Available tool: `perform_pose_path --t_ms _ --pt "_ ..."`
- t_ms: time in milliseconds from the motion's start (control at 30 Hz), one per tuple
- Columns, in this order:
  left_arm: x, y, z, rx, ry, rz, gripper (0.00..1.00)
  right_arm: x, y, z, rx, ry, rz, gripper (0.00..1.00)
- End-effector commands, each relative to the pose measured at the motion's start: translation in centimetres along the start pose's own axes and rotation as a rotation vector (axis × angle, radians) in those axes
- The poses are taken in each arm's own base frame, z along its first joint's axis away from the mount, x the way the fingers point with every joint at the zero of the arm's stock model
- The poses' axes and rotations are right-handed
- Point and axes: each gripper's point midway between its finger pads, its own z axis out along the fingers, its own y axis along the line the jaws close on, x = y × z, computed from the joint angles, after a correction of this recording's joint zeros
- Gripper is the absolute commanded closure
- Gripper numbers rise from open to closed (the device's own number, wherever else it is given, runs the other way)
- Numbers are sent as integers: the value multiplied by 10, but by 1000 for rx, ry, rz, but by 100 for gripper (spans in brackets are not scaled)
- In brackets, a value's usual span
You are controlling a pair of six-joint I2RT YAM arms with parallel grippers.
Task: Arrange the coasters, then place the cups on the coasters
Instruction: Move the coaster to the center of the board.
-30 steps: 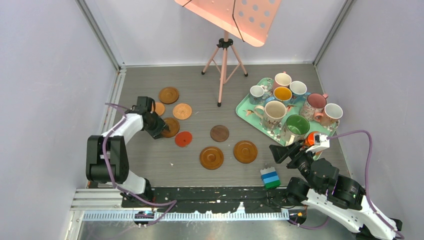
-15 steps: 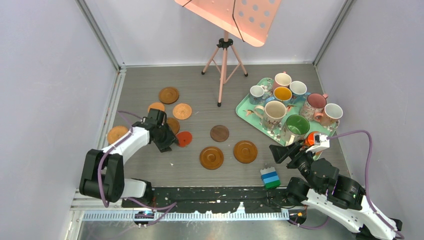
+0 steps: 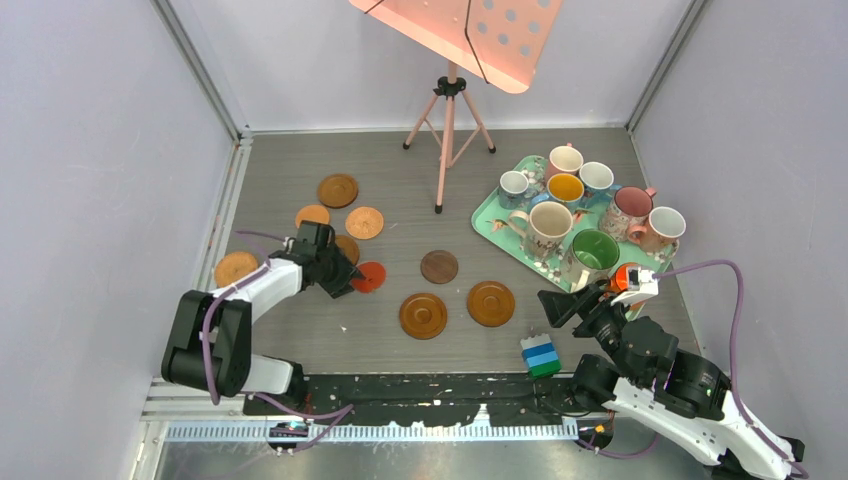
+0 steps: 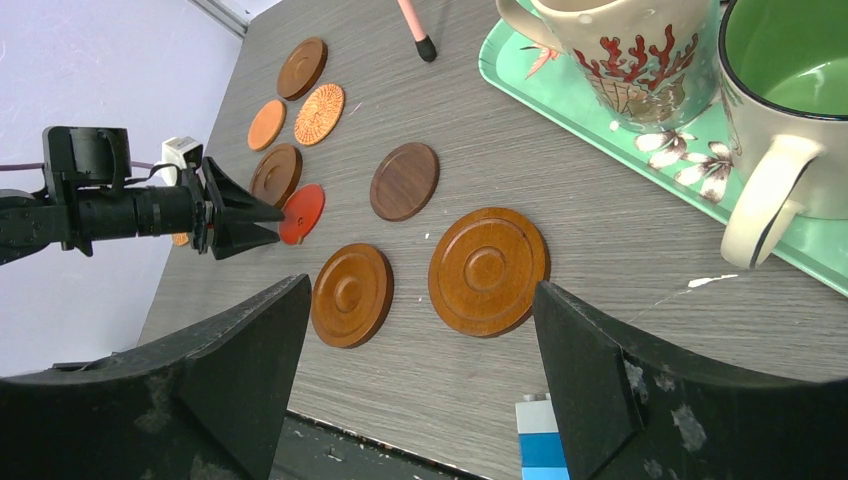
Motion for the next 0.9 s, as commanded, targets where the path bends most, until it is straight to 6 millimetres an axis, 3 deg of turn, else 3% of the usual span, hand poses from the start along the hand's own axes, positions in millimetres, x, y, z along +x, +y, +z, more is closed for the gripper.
perform_pose_path --t_ms 0,433,867 --pt "-2 2 11 -28 -22 -1 57 -19 6 -12 -77 -81 84 11" --pt "7 -26 13 -5 -15 32 58 -21 7 -13 -84 -84 87 11" --pt "38 -40 7 -21 7 76 53 -20 8 -15 -96 -82 95 11"
